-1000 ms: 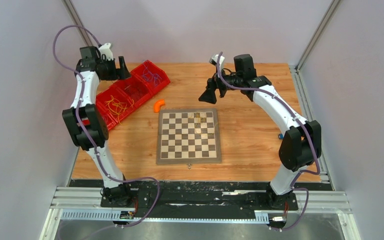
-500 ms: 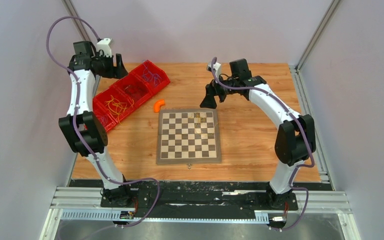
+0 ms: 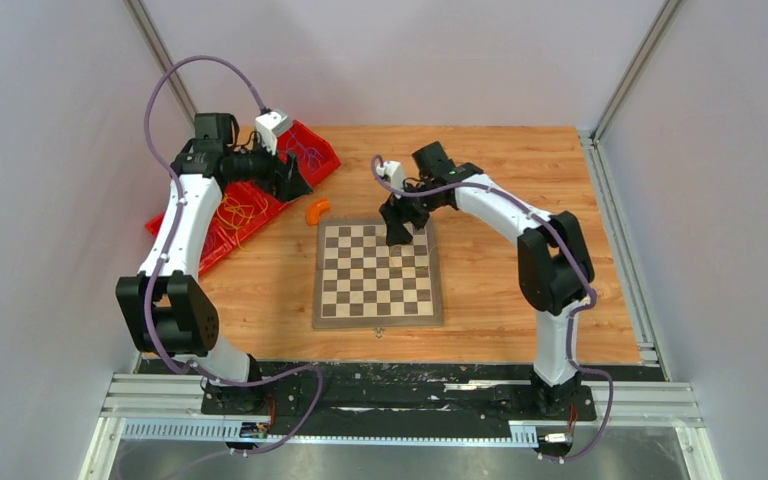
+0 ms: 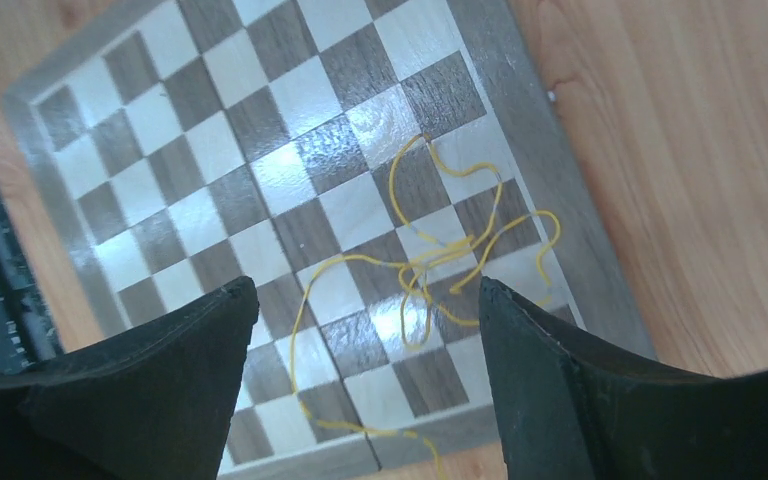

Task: Untangle the cables

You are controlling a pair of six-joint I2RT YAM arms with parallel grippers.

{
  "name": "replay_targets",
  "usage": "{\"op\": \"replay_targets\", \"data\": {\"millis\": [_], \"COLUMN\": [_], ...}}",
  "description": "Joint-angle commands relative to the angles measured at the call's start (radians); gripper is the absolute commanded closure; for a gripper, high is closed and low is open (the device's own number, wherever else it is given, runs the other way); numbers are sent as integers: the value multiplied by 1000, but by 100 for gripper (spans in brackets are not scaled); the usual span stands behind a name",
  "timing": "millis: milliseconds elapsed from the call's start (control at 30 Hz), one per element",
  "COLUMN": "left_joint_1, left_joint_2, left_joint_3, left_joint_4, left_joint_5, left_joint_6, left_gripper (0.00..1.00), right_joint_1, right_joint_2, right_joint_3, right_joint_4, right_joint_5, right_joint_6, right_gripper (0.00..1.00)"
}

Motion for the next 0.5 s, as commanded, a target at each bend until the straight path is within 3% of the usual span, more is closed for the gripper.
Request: {"op": "replay_targets", "data": {"millis": [0,167,233,333,400,467], "left_joint_1": [4,8,10,16,27,33], "left_joint_2": [-38,-75,-91,-116,-137,-164], "left_joint_3": [-29,-48,-66,-98,-119,-150], "left_joint_4": [30,46,66,126,163,201], "left_joint_5": [42,26,21,11,41,102], "left_joint_6": [-12,-27,-31,-59,-72,-65], "left_gripper": [2,0,0,0,0,0], "right_joint_1": [37,52,55,54,50,42], "right_joint_2": [99,162,173,172,127,43], "right_joint_3": [75,95,77,68,84,97], "right_joint_4": [5,17,27,15,-18,-28], "right_joint_5": [152,178,191,205,135,14], "right_joint_6": [-33,-55,-77,-94,-94,-77], "right_gripper": [20,35,50,83,96,100]}}
